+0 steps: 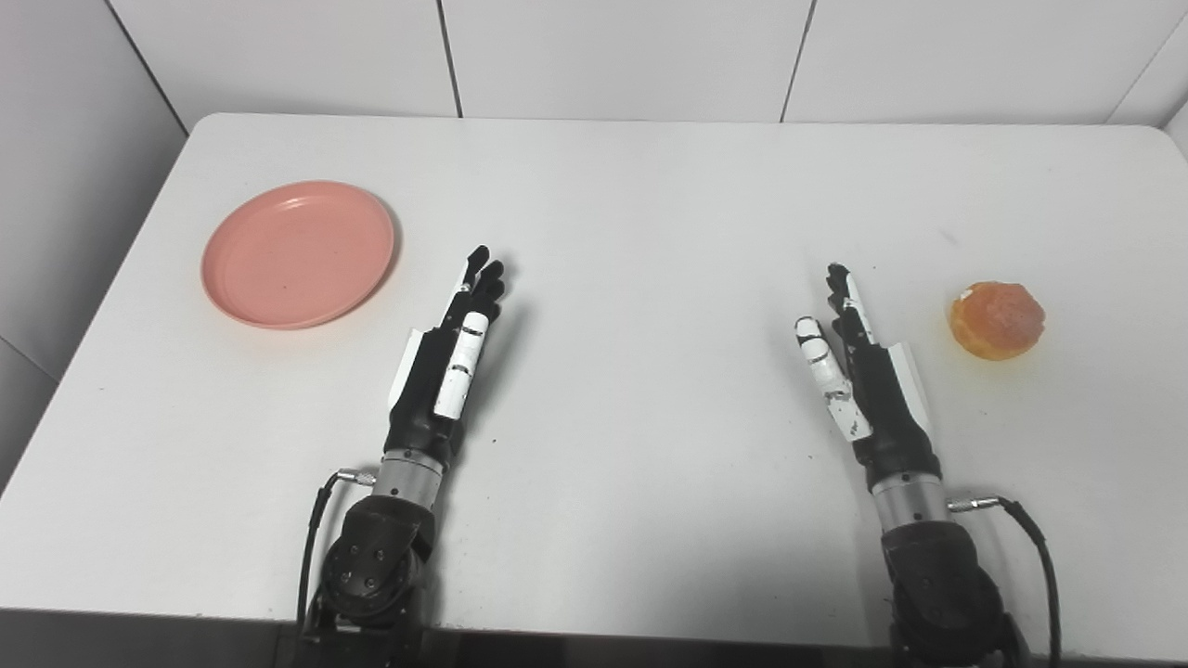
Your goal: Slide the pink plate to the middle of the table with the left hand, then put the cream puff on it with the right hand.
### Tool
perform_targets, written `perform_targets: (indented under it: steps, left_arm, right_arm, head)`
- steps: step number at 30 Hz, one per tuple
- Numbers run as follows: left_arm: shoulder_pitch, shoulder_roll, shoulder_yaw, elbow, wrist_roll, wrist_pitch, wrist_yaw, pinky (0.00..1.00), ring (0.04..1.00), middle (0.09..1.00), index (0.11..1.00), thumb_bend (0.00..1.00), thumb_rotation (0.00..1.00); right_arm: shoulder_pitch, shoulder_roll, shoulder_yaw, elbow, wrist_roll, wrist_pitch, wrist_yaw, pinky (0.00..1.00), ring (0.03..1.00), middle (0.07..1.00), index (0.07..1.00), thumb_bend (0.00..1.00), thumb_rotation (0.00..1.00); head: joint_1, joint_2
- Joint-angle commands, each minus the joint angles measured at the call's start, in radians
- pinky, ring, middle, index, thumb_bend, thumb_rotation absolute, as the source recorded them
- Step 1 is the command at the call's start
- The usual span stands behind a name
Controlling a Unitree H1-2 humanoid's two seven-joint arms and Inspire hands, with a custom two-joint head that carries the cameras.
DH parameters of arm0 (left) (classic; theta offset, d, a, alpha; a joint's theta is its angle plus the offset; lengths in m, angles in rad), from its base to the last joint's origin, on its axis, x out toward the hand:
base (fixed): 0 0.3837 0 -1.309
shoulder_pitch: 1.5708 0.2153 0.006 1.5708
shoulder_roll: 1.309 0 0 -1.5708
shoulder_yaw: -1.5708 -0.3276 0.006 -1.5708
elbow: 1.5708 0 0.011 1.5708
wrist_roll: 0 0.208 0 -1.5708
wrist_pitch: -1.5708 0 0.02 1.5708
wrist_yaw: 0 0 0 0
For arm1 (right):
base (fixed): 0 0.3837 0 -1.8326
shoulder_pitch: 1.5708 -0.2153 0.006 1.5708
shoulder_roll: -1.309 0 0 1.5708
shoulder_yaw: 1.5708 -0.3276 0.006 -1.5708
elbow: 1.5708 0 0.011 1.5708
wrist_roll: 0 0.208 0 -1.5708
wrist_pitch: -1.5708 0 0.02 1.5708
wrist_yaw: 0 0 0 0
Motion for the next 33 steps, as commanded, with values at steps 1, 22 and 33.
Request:
perform_targets:
  steps: [1, 22, 33]
  left_arm:
    - [0.066, 0.002, -0.005, 0.046, -0.004, -0.006, -0.003, 0.98, 0.974, 0.977, 0.984, 0.44, 1.00]
    - [0.059, 0.000, -0.011, 0.067, 0.005, -0.017, -0.002, 0.98, 0.976, 0.979, 0.986, 0.44, 1.00]
    - [0.056, -0.051, -0.049, 0.141, 0.064, -0.065, 0.040, 0.98, 0.973, 0.982, 0.985, 0.41, 1.00]
  right_arm:
    - [0.005, 0.004, 0.005, -0.012, 0.003, 0.019, 0.010, 0.97, 0.988, 1.000, 0.997, 0.25, 1.00]
    - [0.001, -0.006, 0.001, 0.012, 0.014, -0.006, 0.012, 0.98, 0.992, 1.000, 0.999, 0.24, 1.00]
    - [0.020, -0.045, -0.020, 0.068, 0.065, -0.080, 0.007, 0.98, 0.984, 0.993, 0.988, 0.20, 1.00]
  head:
    - [0.001, 0.000]
    - [0.062, -0.040]
    - [0.250, -0.180]
